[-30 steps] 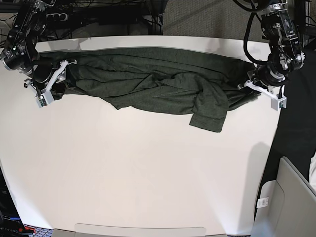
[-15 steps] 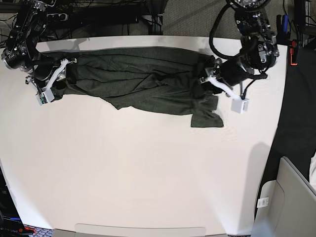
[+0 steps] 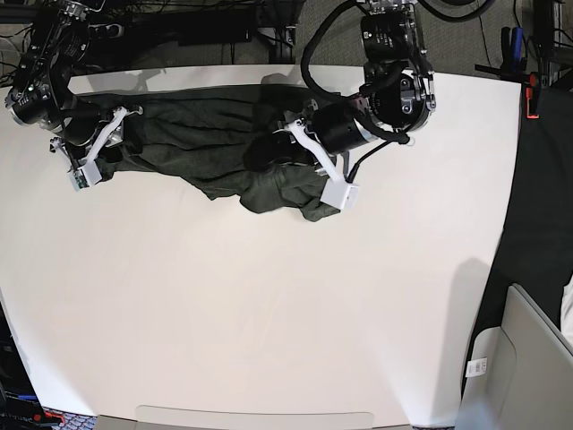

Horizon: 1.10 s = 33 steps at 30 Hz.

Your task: Fold the T-shirt properly

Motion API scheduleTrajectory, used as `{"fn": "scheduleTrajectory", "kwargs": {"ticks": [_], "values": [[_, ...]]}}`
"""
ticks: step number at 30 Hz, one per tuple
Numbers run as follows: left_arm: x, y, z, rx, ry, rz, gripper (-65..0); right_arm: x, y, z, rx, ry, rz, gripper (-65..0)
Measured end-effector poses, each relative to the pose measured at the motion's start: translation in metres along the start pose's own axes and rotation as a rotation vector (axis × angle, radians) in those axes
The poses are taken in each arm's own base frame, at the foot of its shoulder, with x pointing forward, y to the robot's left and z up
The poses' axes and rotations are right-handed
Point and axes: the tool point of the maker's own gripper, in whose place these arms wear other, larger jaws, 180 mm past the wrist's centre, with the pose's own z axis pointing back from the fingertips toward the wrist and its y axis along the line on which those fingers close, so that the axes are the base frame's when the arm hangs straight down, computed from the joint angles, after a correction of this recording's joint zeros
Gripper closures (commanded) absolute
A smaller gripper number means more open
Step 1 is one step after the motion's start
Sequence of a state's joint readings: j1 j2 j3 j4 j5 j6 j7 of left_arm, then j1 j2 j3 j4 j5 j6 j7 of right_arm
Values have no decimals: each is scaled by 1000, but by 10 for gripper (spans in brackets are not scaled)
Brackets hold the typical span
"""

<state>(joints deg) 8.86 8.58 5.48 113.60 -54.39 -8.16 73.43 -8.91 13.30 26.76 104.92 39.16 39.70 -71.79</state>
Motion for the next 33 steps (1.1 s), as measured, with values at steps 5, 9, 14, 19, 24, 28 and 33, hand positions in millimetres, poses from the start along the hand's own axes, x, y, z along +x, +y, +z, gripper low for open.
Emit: {"fn": "scheduleTrajectory", "kwargs": {"ticks": [5,9,14,19,24,28,33], "values": [[-16,2,-12,-13,58,30,-32,1,0,0,-1,-6,1,-261],[-14,3,-11,-9,54,28,-54,3,0,0,0,-19,0,-261],[-13,2,-12,-12,57,21,-165,3,0,0,1,-19,0,-261],[-1,6,-7,0,76,-49,-243,3,0,0,0,-18,-1,-261],[8,20,7,28,49,-106,-264,4,0,0,0,-20,0,-261],[26,63,47,176,25,-158,-264,3,0,0,1,-20,0,-261],[33,90,75,275,44,-209,-263,2,-8,6,-19,-30,-21,-261]]}}
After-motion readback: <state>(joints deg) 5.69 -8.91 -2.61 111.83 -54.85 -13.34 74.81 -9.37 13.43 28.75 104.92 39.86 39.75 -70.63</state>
